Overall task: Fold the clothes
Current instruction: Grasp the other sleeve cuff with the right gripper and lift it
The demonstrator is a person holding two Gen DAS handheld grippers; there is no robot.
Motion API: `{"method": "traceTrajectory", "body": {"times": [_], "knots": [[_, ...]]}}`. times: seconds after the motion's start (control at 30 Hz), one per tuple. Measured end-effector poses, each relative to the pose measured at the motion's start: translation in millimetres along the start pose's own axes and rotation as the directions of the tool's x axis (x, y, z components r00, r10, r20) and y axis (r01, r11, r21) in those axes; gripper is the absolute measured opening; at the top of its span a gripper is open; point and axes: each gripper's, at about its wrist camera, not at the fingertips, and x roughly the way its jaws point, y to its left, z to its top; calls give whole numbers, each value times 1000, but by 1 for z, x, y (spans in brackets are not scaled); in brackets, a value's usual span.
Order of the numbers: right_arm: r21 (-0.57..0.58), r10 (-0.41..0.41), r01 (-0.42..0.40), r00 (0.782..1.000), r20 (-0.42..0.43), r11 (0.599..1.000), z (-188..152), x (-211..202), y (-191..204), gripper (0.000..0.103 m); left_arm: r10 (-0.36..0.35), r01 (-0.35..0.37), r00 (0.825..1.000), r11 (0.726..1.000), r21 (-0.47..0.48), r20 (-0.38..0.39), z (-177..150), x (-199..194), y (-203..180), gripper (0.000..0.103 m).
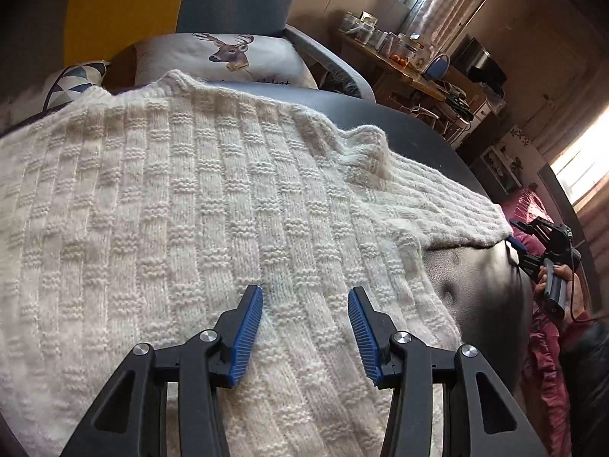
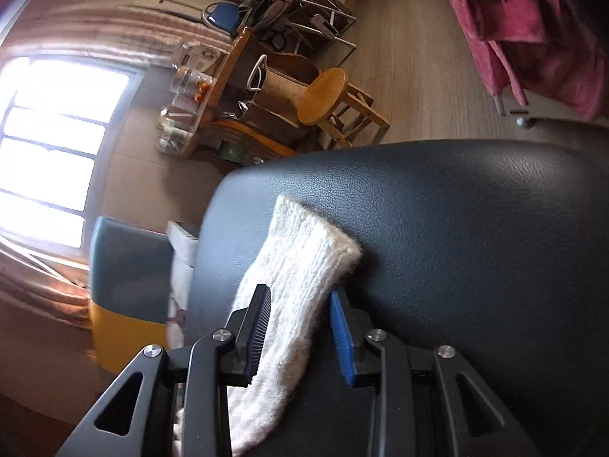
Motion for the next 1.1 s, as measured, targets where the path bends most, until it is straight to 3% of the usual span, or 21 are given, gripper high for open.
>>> {"method": "traceTrajectory", "body": {"times": [0.1,0.2,0.4,0.5,0.6,0.8,1.0,1.03,1.1], "knots": [[-83,-80,80,997,4,993,1,6,12,8,0,0,1000,1000,9,-3,-2,0,-1,50],[-147,-94,93,996,0,985,-1,9,22,7,-3,3,1000,1000,-2,-8,-2,-1,0,51],[-291,52,-65,997,-51,955,-27,5,63,7,-33,31,999,998,-59,-35,2,-5,4,53],[-397,122,-160,985,-118,904,-57,4,94,7,-66,60,996,992,-108,-55,7,-6,6,53],[-504,125,-205,974,-189,839,-98,8,124,7,-148,135,987,977,-164,-68,21,-9,2,53],[-617,47,-212,961,-272,758,-167,28,140,7,-387,344,915,893,-289,-109,63,1,-33,56],[-668,7,-223,950,-311,710,-208,33,139,7,-454,362,873,848,-387,-177,94,45,-69,57],[-671,5,-225,950,-313,706,-211,35,139,7,-475,372,858,836,-403,-193,97,55,-75,57],[-677,4,-231,948,-319,699,-217,36,139,7,-472,343,853,829,-443,-223,99,72,-81,57]]}}
